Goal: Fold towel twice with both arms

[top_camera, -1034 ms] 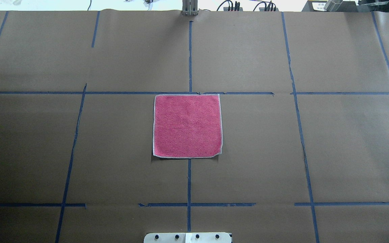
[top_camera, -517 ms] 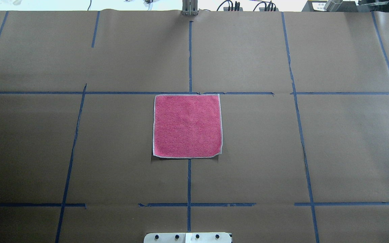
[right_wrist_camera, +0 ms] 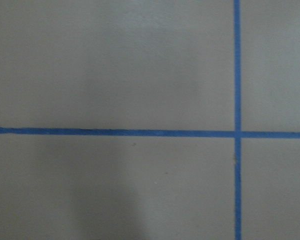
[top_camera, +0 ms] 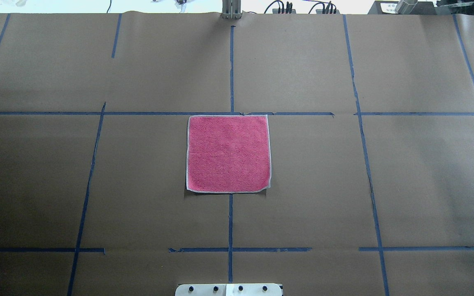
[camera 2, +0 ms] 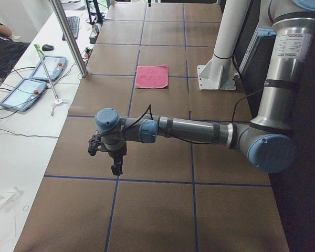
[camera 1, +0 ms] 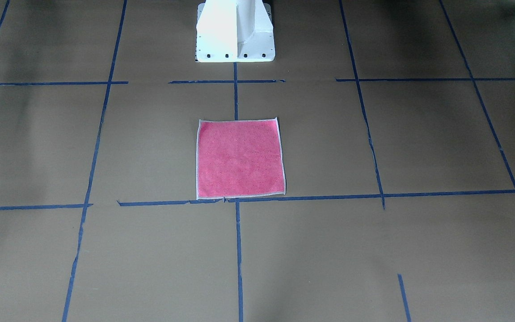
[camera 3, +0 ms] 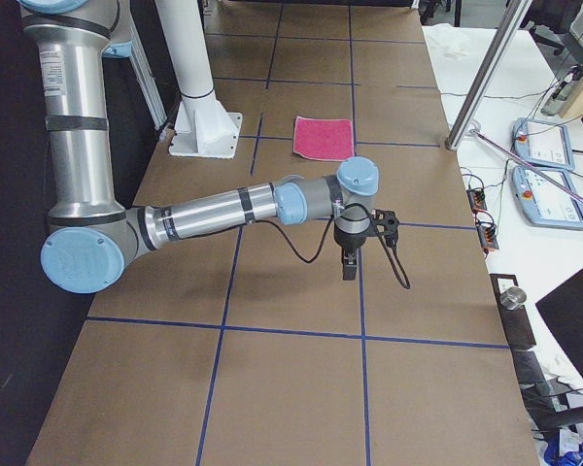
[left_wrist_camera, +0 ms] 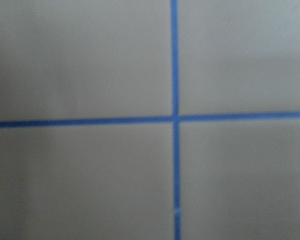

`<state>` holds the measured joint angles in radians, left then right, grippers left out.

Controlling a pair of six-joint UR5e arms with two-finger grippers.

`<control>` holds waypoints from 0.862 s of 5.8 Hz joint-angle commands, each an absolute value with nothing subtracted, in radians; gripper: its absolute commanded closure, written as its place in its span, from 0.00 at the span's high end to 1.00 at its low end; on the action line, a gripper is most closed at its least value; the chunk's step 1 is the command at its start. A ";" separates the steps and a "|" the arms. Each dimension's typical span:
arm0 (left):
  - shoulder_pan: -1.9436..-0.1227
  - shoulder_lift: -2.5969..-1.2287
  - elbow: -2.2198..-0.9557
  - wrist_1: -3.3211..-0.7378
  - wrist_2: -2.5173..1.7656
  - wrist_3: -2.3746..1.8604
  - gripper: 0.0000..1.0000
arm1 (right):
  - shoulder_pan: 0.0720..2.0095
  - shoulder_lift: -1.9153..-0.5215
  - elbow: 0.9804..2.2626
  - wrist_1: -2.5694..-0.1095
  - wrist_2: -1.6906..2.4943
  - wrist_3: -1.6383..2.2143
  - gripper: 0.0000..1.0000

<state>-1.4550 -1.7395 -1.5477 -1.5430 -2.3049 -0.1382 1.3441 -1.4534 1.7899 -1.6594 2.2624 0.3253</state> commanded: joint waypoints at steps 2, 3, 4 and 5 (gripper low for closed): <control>-1.173 -1.992 -1.548 -1.542 -2.306 -0.587 1.00 | 1.151 -1.152 1.816 -1.904 2.258 0.618 1.00; -1.084 -2.073 -1.552 -1.543 -2.301 -0.789 1.00 | 1.085 -1.111 1.827 -1.904 2.249 0.744 1.00; -0.996 -2.142 -1.560 -1.542 -2.299 -0.966 1.00 | 1.024 -1.089 1.844 -1.901 2.234 0.864 1.00; -0.912 -2.213 -1.560 -1.543 -2.296 -1.152 1.00 | 0.955 -1.068 1.854 -1.899 2.199 1.000 1.00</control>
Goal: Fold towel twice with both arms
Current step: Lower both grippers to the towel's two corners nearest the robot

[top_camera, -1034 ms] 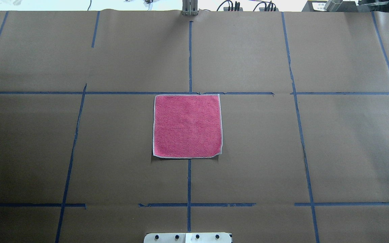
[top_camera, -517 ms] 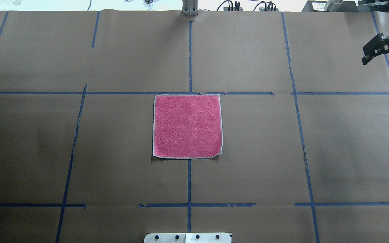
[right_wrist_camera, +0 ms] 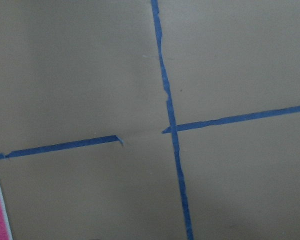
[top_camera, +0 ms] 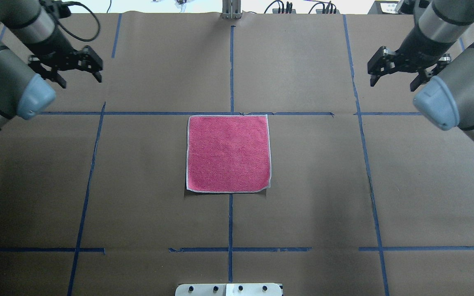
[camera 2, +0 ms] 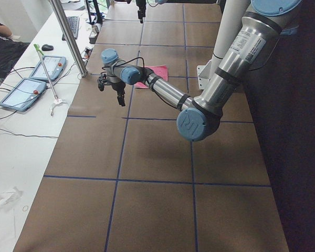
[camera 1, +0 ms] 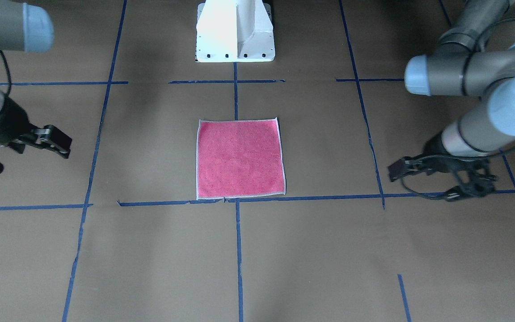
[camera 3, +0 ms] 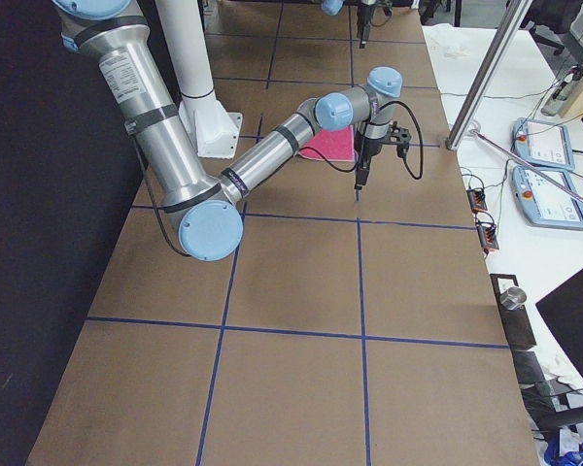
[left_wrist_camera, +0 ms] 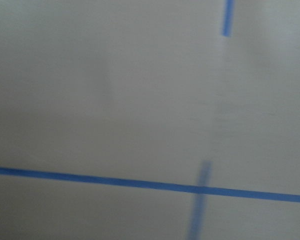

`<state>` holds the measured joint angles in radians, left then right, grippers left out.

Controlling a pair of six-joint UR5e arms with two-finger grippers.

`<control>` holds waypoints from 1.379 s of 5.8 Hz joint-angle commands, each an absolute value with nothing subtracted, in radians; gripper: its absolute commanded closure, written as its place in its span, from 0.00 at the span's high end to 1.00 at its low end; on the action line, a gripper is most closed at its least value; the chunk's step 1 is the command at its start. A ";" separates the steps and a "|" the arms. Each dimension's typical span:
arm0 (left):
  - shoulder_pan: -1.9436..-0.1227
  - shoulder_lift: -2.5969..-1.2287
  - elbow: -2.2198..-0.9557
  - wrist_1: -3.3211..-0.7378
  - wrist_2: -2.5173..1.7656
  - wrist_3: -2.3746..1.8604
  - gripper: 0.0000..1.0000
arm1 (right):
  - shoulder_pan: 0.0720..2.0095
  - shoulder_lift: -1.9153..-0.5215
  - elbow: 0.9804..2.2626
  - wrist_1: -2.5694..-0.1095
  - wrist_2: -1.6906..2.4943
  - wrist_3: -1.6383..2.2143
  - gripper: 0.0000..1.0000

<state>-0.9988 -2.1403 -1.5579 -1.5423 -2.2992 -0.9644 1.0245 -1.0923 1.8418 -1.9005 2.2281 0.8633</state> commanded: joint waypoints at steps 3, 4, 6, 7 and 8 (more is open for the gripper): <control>-0.729 -2.292 -1.636 -1.545 -2.217 -1.617 1.00 | 0.769 -1.063 1.885 -1.832 2.081 1.370 1.00; -0.659 -2.283 -1.675 -1.543 -2.145 -1.740 1.00 | 0.694 -1.063 1.884 -1.797 2.041 1.469 1.00; -0.545 -2.264 -1.692 -1.545 -2.035 -1.913 1.00 | 0.579 -1.063 1.878 -1.708 1.964 1.549 1.00; -0.499 -2.241 -1.693 -1.557 -1.982 -1.960 1.00 | 0.559 -1.055 1.870 -1.669 1.963 1.549 1.00; -0.485 -2.226 -1.694 -1.562 -1.979 -1.959 1.00 | 0.537 -1.013 1.829 -1.652 1.959 1.569 1.00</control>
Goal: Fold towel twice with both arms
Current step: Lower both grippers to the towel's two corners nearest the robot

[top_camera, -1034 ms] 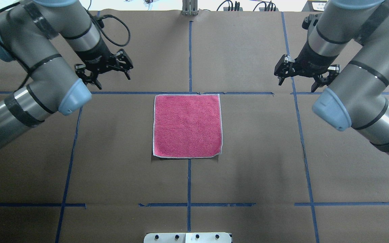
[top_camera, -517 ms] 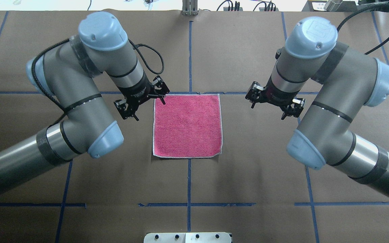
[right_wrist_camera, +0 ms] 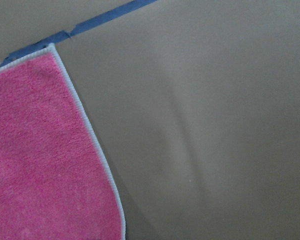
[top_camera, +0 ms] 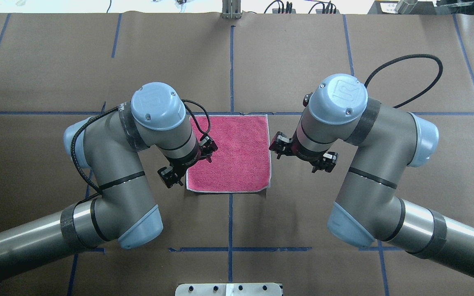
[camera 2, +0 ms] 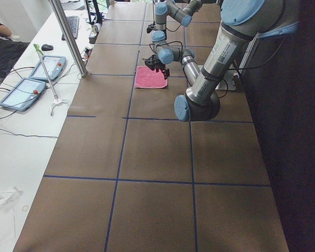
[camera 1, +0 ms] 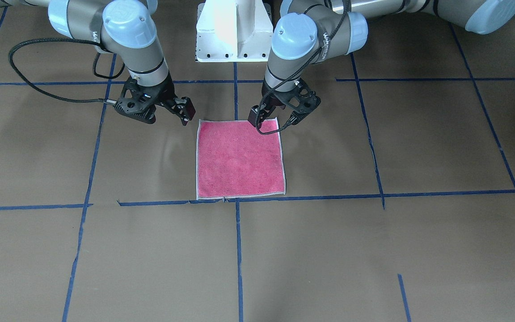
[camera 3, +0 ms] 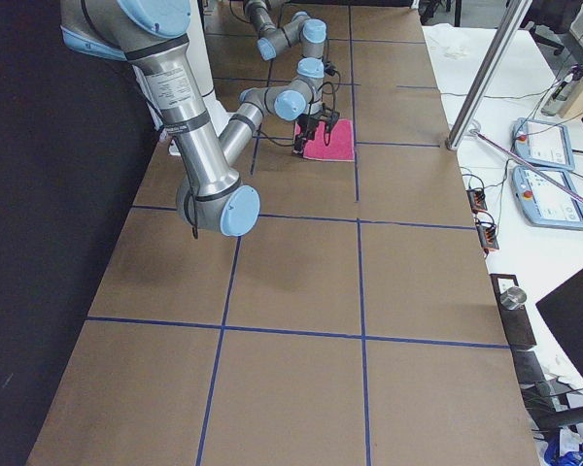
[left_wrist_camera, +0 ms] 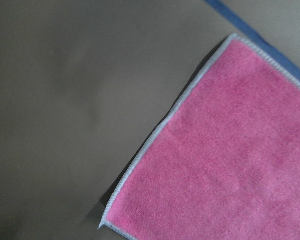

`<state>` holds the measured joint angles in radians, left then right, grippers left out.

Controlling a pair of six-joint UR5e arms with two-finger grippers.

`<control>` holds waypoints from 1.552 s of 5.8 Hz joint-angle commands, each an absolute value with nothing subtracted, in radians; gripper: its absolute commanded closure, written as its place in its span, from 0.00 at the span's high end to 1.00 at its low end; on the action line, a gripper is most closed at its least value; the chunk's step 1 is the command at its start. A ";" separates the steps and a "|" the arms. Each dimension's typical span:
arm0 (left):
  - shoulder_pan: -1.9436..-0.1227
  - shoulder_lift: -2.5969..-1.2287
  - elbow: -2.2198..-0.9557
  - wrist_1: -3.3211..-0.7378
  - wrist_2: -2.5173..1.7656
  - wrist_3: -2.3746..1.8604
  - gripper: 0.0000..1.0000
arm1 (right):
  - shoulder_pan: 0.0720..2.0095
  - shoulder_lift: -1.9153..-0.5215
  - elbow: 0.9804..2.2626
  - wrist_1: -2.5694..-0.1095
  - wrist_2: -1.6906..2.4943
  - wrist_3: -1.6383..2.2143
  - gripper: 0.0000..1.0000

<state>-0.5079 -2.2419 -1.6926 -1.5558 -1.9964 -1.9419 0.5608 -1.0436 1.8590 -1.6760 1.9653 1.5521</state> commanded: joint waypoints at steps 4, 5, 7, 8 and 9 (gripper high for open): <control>-0.448 -2.144 -1.671 -1.704 -1.977 -1.959 1.00 | 0.471 -0.973 1.709 -1.635 1.896 1.592 1.00; -0.433 -2.145 -1.669 -1.704 -1.965 -1.956 1.00 | 0.447 -0.980 1.682 -1.562 1.875 1.624 1.00; -0.434 -2.148 -1.663 -1.701 -1.944 -1.944 1.00 | 0.445 -0.982 1.675 -1.514 1.875 1.637 1.00; -0.436 -2.149 -1.660 -1.701 -1.931 -1.941 1.00 | 0.445 -0.982 1.675 -1.514 1.875 1.637 1.00; -0.436 -2.149 -1.642 -1.703 -1.931 -1.931 1.00 | 0.445 -0.985 1.674 -1.516 1.875 1.637 1.00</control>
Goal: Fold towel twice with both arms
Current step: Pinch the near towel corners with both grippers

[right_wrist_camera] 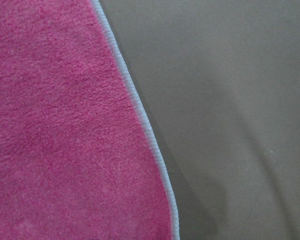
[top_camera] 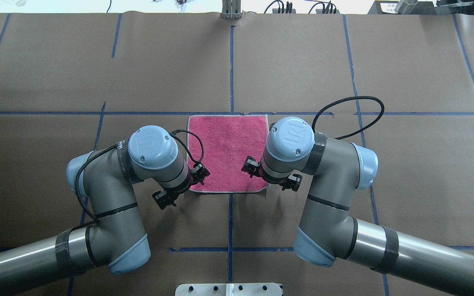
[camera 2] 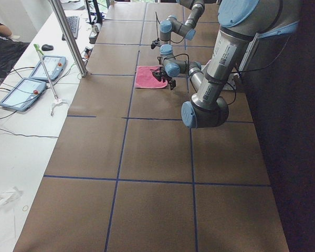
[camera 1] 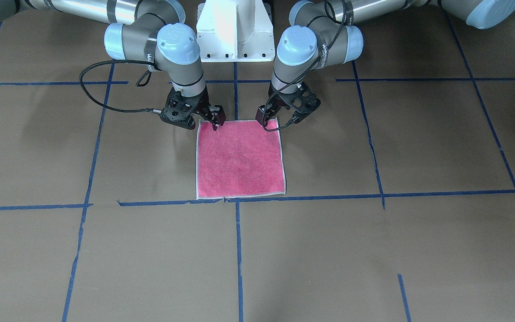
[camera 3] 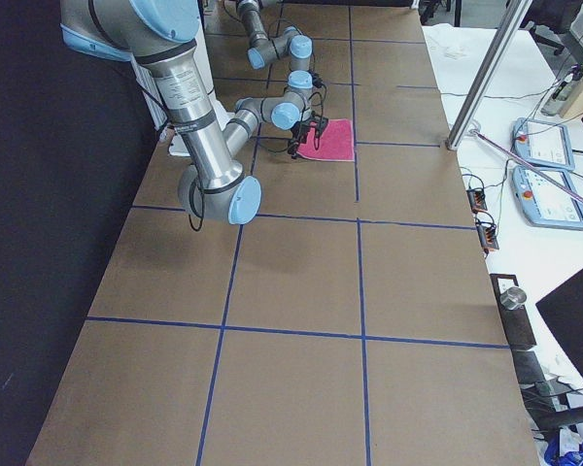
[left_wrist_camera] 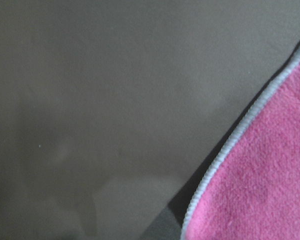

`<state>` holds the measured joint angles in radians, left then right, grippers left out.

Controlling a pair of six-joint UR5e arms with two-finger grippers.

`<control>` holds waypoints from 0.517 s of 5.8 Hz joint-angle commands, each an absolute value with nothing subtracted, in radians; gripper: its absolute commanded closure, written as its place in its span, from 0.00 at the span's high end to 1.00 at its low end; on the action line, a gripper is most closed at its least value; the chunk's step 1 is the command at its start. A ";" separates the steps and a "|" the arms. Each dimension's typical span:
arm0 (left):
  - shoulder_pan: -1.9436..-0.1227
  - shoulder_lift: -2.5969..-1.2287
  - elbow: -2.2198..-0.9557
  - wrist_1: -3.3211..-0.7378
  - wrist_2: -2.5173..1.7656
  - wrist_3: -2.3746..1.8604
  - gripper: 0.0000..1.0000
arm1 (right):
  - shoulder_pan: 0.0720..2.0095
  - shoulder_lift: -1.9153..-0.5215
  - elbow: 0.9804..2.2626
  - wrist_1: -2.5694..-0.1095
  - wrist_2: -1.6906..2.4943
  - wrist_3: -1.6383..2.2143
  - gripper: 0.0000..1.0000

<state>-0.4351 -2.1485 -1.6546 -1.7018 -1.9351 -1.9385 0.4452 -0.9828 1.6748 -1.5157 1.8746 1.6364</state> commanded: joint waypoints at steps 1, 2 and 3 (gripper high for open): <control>-0.439 -2.155 -1.641 -1.700 -1.931 -1.930 1.00 | 0.446 -0.983 1.675 -1.516 1.875 1.635 1.00; -0.443 -2.154 -1.640 -1.698 -1.931 -1.905 1.00 | 0.446 -0.983 1.675 -1.516 1.875 1.637 1.00; -0.443 -2.155 -1.641 -1.698 -1.931 -1.904 1.00 | 0.446 -0.983 1.675 -1.516 1.875 1.637 1.00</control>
